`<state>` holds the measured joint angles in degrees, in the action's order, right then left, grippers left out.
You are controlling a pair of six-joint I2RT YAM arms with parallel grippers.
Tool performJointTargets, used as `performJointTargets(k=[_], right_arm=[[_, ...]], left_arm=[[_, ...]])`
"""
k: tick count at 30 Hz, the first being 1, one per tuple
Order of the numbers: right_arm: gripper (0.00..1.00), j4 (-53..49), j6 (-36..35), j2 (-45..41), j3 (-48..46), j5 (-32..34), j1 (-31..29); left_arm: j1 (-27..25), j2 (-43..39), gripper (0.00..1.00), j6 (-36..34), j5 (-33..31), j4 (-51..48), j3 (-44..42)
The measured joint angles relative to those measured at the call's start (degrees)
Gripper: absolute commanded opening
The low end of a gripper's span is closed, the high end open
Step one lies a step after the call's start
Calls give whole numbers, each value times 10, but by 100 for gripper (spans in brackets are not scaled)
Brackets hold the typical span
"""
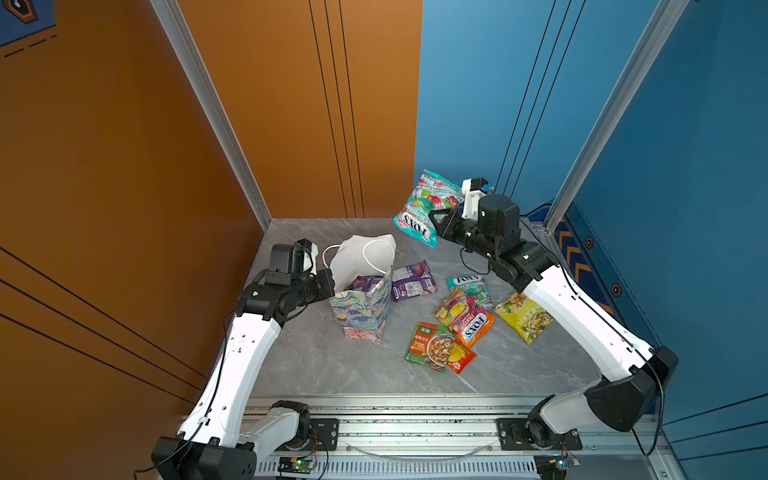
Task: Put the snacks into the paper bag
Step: 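Lift the teal mint packet with the right gripper and carry it over the bag, then lower the teal mint packet into the bag held open by the left gripper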
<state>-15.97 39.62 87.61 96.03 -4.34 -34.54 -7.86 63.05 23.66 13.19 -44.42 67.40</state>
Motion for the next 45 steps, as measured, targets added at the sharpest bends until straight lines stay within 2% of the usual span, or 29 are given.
performJointTargets(k=[14, 20, 29, 35, 45], right_arm=[[0, -88, -83, 214, 270, 42, -90], [0, -103, -103, 265, 330, 61, -112], [0, -105, -111, 332, 379, 67, -113], [0, -115, -116, 327, 354, 66, -124], [0, -94, -118, 217, 218, 85, -144]], left_arm=[[0, 0, 0, 2, 4, 5, -3], [0, 0, 0, 4, 5, 10, -6], [0, 0, 0, 5, 6, 12, -6], [0, 0, 0, 9, 8, 12, -6], [0, 1, 0, 9, 10, 13, -6]])
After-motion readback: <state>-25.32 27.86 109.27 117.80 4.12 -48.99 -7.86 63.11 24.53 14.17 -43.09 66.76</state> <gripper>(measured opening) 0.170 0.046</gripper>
